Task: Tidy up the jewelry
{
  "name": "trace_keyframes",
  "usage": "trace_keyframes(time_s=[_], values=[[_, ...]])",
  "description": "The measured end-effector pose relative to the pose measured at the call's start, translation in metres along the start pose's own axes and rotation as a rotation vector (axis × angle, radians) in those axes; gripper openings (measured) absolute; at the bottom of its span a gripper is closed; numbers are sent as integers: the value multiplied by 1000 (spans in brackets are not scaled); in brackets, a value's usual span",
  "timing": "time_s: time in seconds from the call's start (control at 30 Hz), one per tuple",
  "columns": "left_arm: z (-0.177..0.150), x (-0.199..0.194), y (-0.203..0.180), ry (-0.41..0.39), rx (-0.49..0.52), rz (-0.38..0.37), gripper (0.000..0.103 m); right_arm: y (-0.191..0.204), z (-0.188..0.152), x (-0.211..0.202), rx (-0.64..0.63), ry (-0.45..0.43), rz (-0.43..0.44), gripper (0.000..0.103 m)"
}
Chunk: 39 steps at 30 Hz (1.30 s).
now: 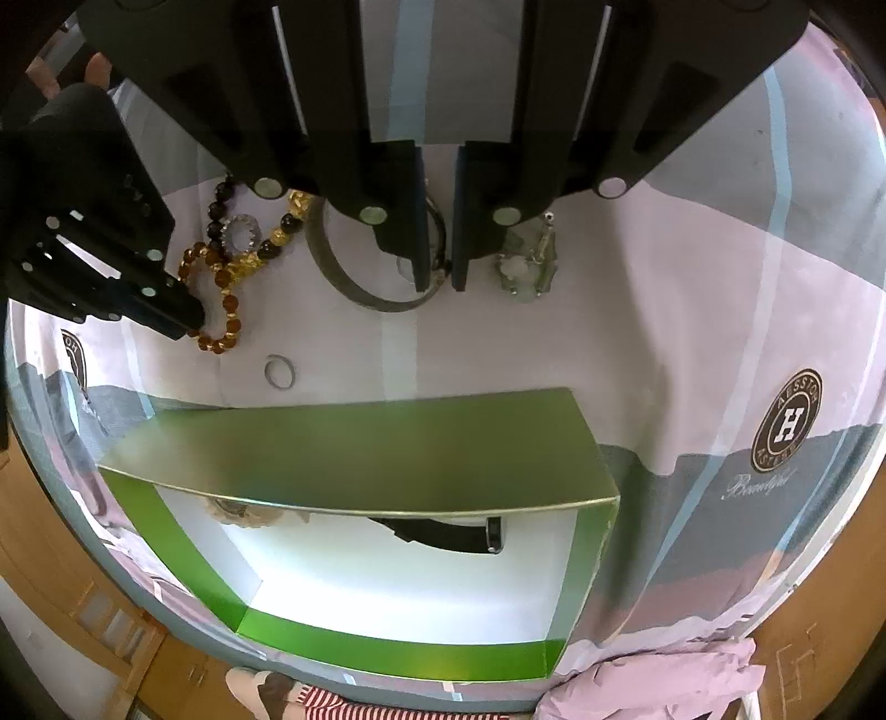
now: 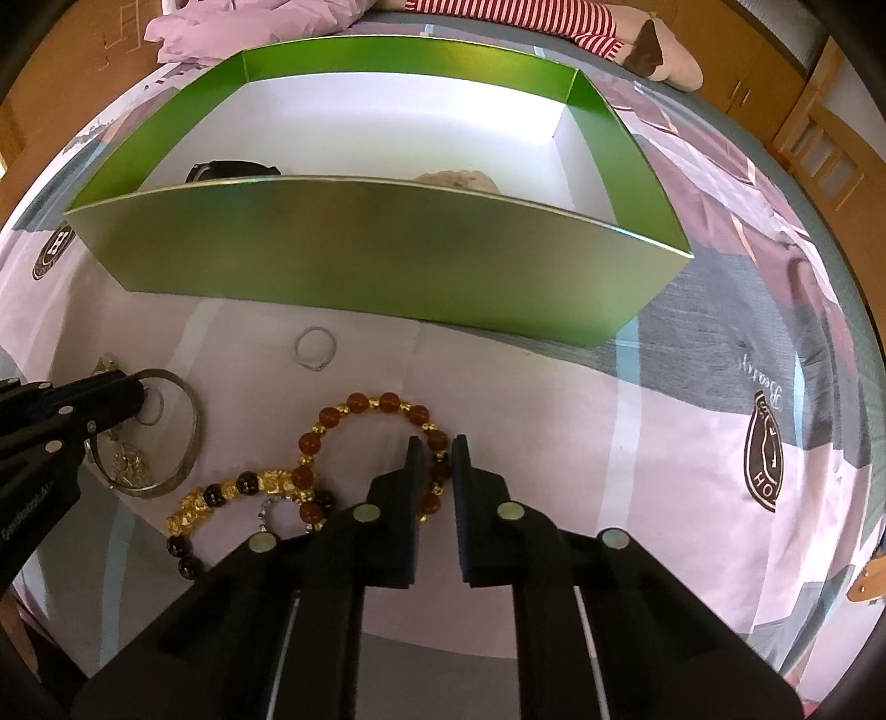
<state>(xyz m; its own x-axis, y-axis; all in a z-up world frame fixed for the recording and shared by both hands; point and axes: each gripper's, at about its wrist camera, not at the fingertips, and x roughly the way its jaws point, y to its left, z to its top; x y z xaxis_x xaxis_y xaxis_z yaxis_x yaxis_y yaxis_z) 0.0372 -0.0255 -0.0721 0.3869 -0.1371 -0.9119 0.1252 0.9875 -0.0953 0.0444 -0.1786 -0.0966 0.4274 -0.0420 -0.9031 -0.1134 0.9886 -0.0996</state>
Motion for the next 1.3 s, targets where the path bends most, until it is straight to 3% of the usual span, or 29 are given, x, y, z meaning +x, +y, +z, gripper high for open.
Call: trace_keyframes(time_s=[0.37, 1.3], values=[[0, 4, -4, -4, 12, 7, 7, 12, -4, -2, 3, -26, -43, 11], [12, -18, 15, -85, -58, -22, 6, -9, 0, -29, 88, -92, 3, 11]])
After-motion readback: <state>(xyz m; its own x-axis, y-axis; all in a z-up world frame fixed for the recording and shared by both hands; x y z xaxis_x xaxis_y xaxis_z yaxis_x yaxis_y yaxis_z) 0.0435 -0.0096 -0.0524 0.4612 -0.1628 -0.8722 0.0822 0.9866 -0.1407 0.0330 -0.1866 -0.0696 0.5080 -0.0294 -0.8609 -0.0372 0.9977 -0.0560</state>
